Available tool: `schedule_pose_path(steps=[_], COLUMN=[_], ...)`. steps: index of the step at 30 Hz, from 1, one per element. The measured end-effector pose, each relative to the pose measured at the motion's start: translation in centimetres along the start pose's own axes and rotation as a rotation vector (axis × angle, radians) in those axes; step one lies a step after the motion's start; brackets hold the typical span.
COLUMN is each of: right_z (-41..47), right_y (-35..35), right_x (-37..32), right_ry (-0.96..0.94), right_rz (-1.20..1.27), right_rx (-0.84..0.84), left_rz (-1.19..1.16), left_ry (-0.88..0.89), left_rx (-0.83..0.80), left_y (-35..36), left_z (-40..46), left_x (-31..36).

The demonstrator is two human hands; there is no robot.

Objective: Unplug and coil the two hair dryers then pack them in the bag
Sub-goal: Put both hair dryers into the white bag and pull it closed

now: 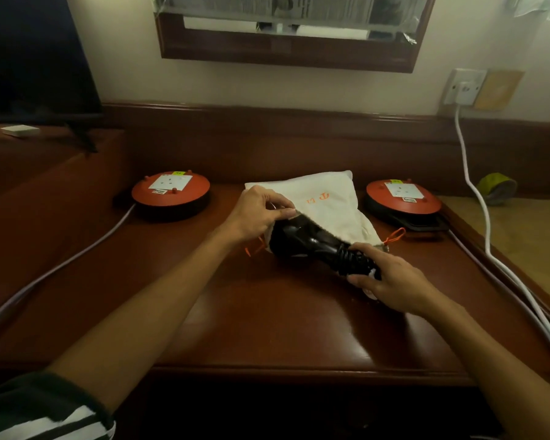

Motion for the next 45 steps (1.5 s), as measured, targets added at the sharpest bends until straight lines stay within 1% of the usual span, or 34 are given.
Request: schedule_pose_path(steps=[6, 9, 11, 14, 16, 18, 21, 25, 26, 28, 30, 32, 34, 38, 41, 43, 45], right_z=[3.3, 4.1, 4.3, 4.1, 3.9, 3.7, 3.5, 2.5, 2.2, 1.8, 1.7, 1.9, 2.7, 4.7, 5.6, 5.6, 5.3], right_y=[1.1, 1.5, 1.5, 1.1, 0.7, 1.2, 2.5, 2.4, 2.3, 2.5, 2.7, 2.0, 1.8, 2.3, 3.2, 4.3, 5.6], right_x=[-1.1, -0.7, -0.4, -0.6, -1.3, -2.6, -4.4, -3.7, -3.3, -3.2, -4.1, -5.4, -6.1, -7.6, -8.2, -8.2, -8.1], right_ry=[0.090, 0.113, 0.134, 0.162, 0.178, 0.179, 0.188, 0.220, 0.221, 0.194, 0.155, 0.168, 0.198, 0.238, 0.311, 0.346, 0.310], right_rz=[0.022, 0.000, 0.083, 0.186, 0.142, 0.059, 0.039, 0.300, 0.318, 0.299, 0.314, 0.379, 0.438, 0.568, 0.684, 0.712, 0.711], right_rx=[0.017, 0.004, -0.001, 0.063, 0.147, 0.176, 0.116, -0.032, -0.050, 0.003, 0.138, 0.290, 0.372, 0.461, 0.527, 0.515, 0.425], left_rz=[0.021, 0.090, 0.166, 0.242, 0.217, 0.179, 0.141, 0.123, 0.124, 0.111, 0.078, 0.064, 0.057, 0.065, 0.070, 0.068, 0.070], left_ry=[-0.008, 0.015, 0.038, 0.079, 0.073, 0.063, 0.067, 0.061, 0.059, 0.059, 0.061, 0.072, 0.090, 0.104, 0.099, 0.077, 0.068], left_rx=[-0.019, -0.023, -0.047, -0.050, -0.051, -0.053, -0.045, -0.043, -0.056, -0.087, -0.116, -0.133, -0.126, -0.104, -0.106, -0.097, -0.093], left_y=[0.0, 0.1, 0.4, 0.2, 0.4, 1.0, 1.5, 1.4, 1.5, 2.1, 2.9, 3.3, 3.2, 2.6, 2.6, 2.3, 1.8], left_z=[0.5, 0.2, -0.2, -0.7, -0.8, -0.7, -0.4, -0.3, -0.4, -0.7, -1.1, -1.4, -1.3, -0.9, -1.1, -1.2, -1.4], left_x=[0.3, -0.6, -1.5, -2.5, -2.5, -1.8, -0.4, -0.3, -0.4, -0.3, -0.2, 0.1, 0.4, 0.7, 0.5, 0.2, -0.2])
Point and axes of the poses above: each hand's wrist, its own z-axis towards the middle knuckle, its own y-axis out of the palm, x = y × z, the point moved 8 cm from there along z, towards the middle knuckle, and after that the axes turned 14 degrees about x, right-handed, at the moved point
